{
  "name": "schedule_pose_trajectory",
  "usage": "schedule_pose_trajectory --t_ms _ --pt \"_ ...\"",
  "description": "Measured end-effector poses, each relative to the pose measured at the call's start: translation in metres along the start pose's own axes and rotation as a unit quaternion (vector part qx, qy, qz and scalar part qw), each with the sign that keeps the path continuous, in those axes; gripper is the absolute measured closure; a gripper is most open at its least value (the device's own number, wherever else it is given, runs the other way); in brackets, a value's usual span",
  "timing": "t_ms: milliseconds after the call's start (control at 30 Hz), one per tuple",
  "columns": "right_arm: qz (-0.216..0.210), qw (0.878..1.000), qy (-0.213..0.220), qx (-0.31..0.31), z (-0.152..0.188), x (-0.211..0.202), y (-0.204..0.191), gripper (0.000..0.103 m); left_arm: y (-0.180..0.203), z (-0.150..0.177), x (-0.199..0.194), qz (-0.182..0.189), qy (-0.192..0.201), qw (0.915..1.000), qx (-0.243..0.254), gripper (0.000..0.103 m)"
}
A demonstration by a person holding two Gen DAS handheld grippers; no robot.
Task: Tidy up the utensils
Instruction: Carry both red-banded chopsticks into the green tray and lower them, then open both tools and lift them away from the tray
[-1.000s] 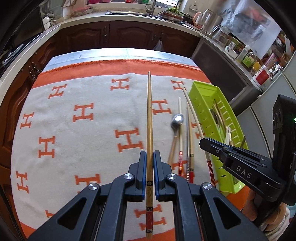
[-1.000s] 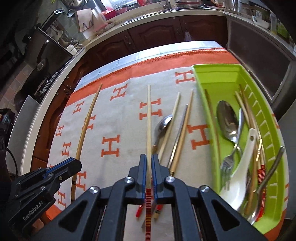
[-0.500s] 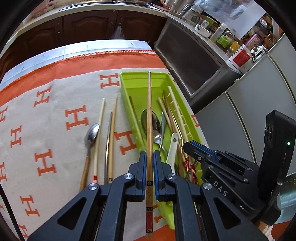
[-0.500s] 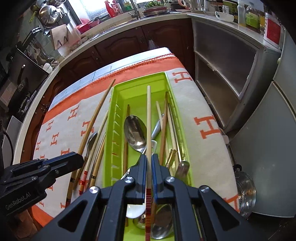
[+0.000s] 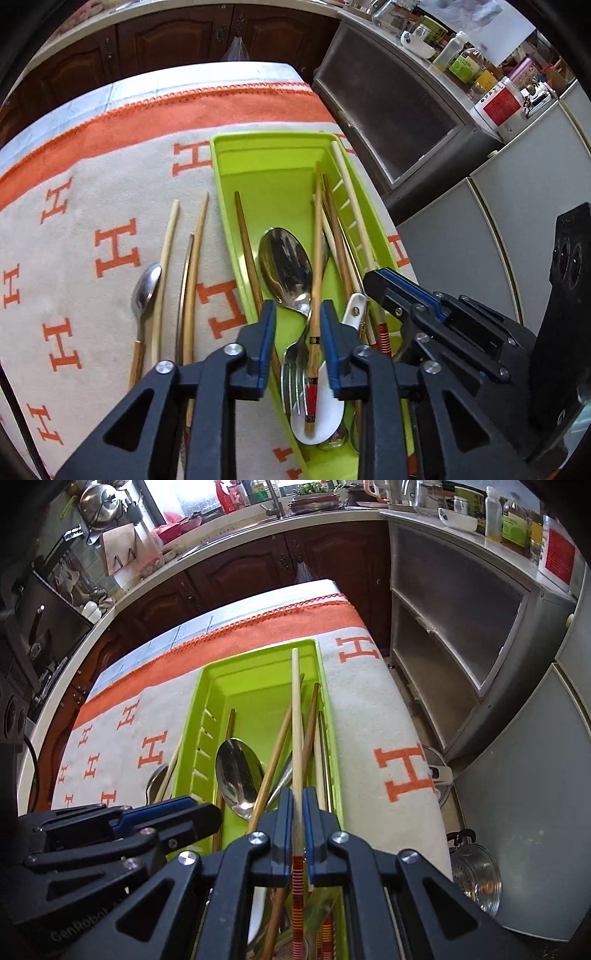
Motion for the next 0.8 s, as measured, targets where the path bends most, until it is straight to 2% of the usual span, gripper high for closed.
schedule_pose_trajectory --t_ms 100,233,400,533,800 --pt "-0.007 1.000 0.002 0.006 0.002 -0.003 0.002 0.097 -0.003 0.002 -0.012 -0.013 0.014 0.9998 0.008 0.076" --pt "-0.012 1.000 0.003 0.003 0.004 -0.007 -0.001 0.097 -0.012 0.006 -0.029 -0.036 0.032 0.9987 0.013 0.064" --pt "-0.010 1.000 0.004 -0.002 0.005 -0.008 -0.002 0.095 -0.025 0.012 -0.050 -0.060 0.057 0.9964 0.017 0.063" --pt "-0.009 1.000 0.007 -0.002 0.004 -0.011 -0.003 0.095 -0.037 0.019 -0.066 -0.081 0.073 0.9939 0.018 0.057" --pt "-0.039 0.999 0.011 -0.013 0.012 -0.027 -0.019 0.095 -0.065 0.038 -0.091 -0.107 0.093 0.9899 0.007 0.056"
Point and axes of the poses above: each gripper's, at about its wrist camera, not at the fingertips, and x roughly the way its jaws point, y to its right, z to its underside, the point moved 3 cm from there along x, roughly the way its jaws point, and after that the axes turned 5 degrees about -y, right-handed, at the moved point
